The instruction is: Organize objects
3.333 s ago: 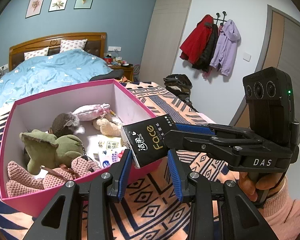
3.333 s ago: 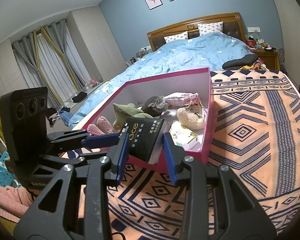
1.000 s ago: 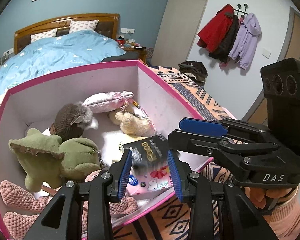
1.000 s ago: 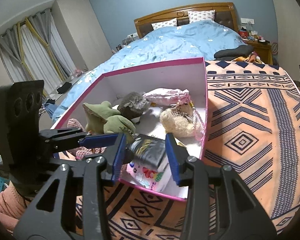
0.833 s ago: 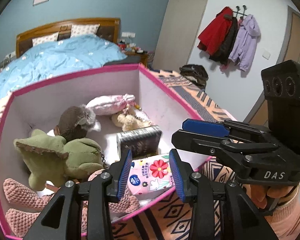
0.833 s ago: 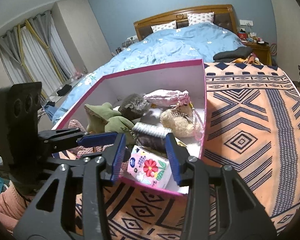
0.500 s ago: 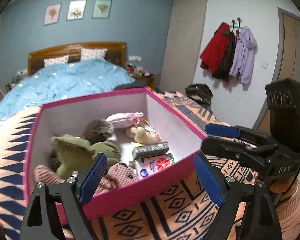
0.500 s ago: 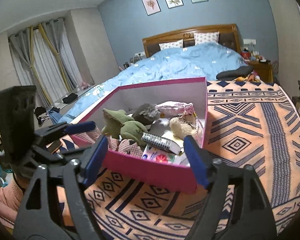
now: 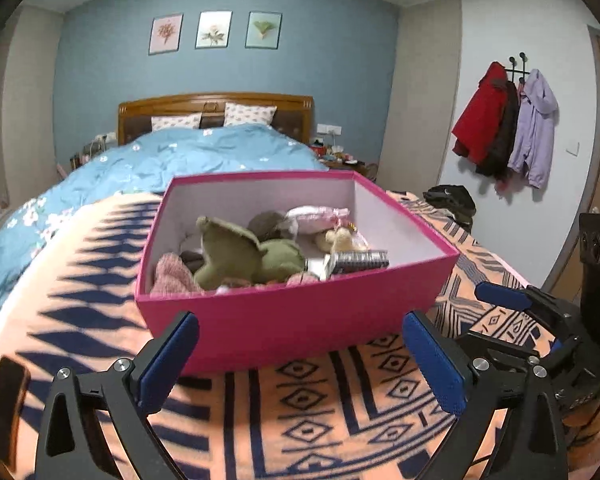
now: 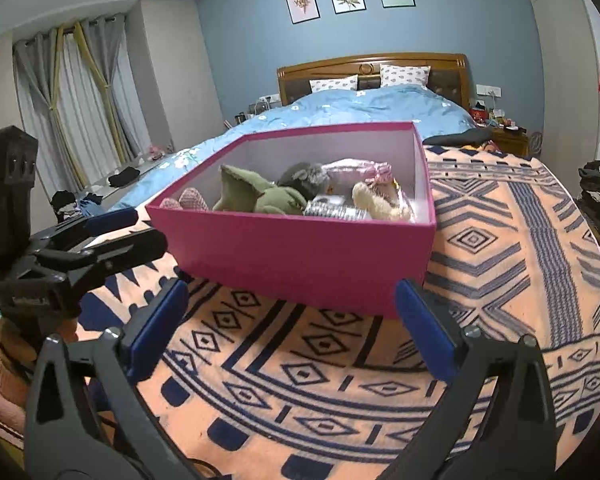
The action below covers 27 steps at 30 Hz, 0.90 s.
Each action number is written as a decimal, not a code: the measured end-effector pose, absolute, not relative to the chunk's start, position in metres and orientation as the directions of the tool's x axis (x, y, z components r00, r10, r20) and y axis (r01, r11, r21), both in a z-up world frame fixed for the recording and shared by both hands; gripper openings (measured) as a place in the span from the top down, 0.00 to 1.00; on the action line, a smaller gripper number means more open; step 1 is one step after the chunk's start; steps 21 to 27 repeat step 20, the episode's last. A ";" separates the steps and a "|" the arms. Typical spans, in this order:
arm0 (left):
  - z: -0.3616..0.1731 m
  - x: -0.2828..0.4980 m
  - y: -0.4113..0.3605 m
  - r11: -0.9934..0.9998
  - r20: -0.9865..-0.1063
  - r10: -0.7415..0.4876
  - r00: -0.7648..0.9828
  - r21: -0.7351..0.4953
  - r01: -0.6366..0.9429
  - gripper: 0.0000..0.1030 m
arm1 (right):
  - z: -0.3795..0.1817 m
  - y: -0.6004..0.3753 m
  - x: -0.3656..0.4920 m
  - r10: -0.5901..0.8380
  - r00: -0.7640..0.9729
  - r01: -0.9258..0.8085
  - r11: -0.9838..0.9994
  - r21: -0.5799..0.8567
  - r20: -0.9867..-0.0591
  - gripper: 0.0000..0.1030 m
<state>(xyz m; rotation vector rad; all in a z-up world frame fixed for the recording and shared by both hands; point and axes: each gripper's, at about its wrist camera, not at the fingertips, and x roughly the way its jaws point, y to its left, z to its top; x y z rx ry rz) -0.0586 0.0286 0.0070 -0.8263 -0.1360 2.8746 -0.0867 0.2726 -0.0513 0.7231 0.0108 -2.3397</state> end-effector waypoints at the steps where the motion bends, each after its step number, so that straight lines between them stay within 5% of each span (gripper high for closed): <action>1: 0.004 -0.056 0.028 -0.984 -0.524 0.169 -0.835 -0.134 -0.115 0.00 | -0.054 0.271 -0.086 -0.604 -0.613 0.611 -0.771 0.179 -0.509 0.00; 27: -0.014 -0.048 0.035 -0.988 -0.539 0.147 -0.830 -0.127 -0.092 0.00 | -0.070 0.265 -0.080 -0.556 -0.620 0.582 -0.799 0.150 -0.553 0.00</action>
